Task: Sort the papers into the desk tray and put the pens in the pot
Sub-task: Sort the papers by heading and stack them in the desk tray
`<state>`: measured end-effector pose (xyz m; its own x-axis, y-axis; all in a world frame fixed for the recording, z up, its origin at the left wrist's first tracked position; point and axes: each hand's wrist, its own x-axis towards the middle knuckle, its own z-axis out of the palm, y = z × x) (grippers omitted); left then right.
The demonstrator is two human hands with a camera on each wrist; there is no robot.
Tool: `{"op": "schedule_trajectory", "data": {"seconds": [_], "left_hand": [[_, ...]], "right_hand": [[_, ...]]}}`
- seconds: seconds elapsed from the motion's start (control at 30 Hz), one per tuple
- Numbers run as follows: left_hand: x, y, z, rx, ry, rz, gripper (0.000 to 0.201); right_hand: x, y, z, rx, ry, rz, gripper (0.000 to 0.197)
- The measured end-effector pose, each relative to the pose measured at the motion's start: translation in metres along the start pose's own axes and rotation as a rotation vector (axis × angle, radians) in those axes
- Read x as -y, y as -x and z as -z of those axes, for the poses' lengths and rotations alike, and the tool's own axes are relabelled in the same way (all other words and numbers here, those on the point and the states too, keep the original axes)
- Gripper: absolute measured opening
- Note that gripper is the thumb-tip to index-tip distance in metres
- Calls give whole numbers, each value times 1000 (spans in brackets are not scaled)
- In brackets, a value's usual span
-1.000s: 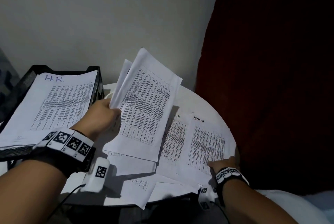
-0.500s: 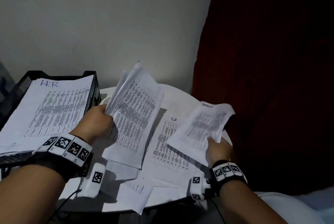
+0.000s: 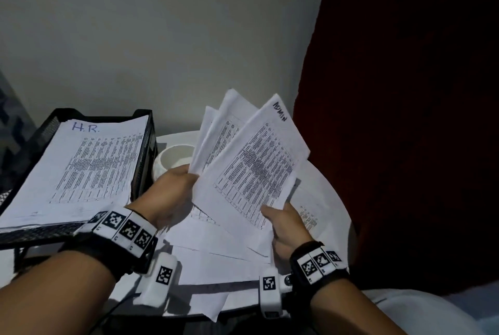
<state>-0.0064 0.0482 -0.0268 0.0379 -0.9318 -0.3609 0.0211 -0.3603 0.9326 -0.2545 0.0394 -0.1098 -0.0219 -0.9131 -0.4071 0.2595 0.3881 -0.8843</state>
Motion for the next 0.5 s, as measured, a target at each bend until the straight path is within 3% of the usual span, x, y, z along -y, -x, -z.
{"op": "schedule_trajectory", "data": {"seconds": [0.13,0.2,0.27,0.33,0.4,0.5], "left_hand": [[1,-2,-6,41,93,11,30],[2,-4,-1,45,-128,-49,23],[3,-7,6,-64,-353,-87,12],[3,-7,9,-124,-352,-87,11],[-2,-8,16,-164,-316,-106,11],[-10,-12,32,-230,-338,-120,15]], "right_hand": [[-7,-3,-3,17,233,97,53],[-6,0,-5,38,340,132,48],[-8,-5,-3,56,319,111,41],[-16,-17,7,-44,272,45,42],[-24,-29,26,-253,283,-54,71],[-39,-46,62,-454,613,-175,111]]}}
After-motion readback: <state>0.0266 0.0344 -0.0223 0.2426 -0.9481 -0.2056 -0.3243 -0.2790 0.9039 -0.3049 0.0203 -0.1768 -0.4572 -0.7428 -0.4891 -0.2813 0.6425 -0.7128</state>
